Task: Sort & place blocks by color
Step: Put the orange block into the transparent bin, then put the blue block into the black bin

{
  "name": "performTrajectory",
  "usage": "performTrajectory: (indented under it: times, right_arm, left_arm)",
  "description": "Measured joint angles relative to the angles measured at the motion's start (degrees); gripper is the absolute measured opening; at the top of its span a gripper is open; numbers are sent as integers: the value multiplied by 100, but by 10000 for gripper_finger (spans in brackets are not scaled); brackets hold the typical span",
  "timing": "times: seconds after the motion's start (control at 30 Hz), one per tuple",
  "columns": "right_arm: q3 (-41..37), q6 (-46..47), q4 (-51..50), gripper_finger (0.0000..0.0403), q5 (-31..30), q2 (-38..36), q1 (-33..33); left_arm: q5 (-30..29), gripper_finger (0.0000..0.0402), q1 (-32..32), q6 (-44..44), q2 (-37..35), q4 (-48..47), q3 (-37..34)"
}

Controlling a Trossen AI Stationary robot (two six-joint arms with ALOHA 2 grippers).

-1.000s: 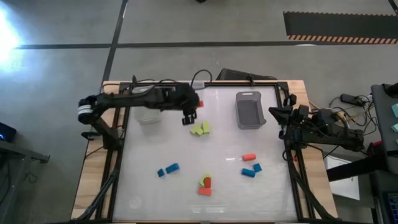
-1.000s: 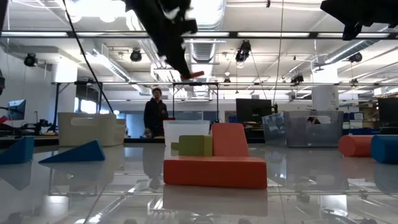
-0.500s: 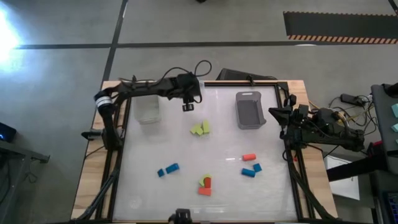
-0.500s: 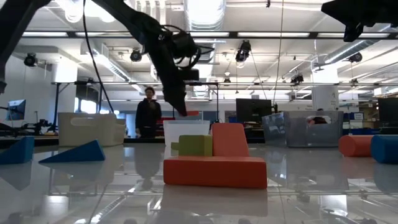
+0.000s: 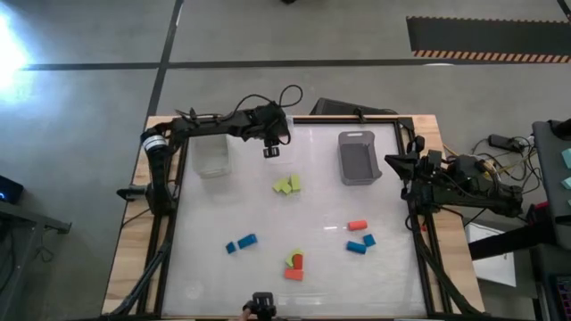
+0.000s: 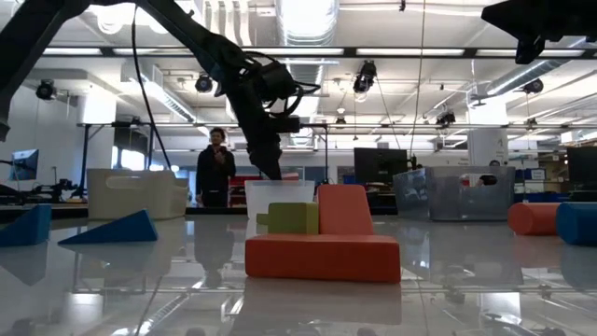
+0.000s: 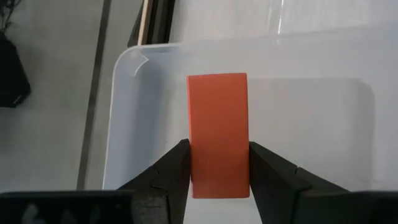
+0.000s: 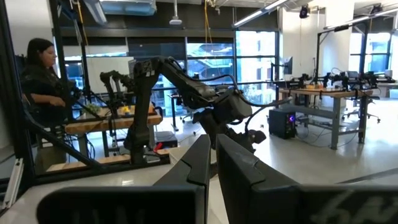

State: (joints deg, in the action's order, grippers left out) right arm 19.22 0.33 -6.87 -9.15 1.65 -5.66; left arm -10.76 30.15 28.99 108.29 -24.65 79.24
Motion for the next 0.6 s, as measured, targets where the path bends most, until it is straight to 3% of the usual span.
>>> performTrajectory:
  times: [0.4,0.6]
  right_arm:
    - [-4,10,-17,18,1,0,-1]
    - [-4,122,-23,18,1,0,1]
  left_arm:
    - [-18,184,17,1,-35,21,21]
    - [-59,191,-56,7,-218,8,97]
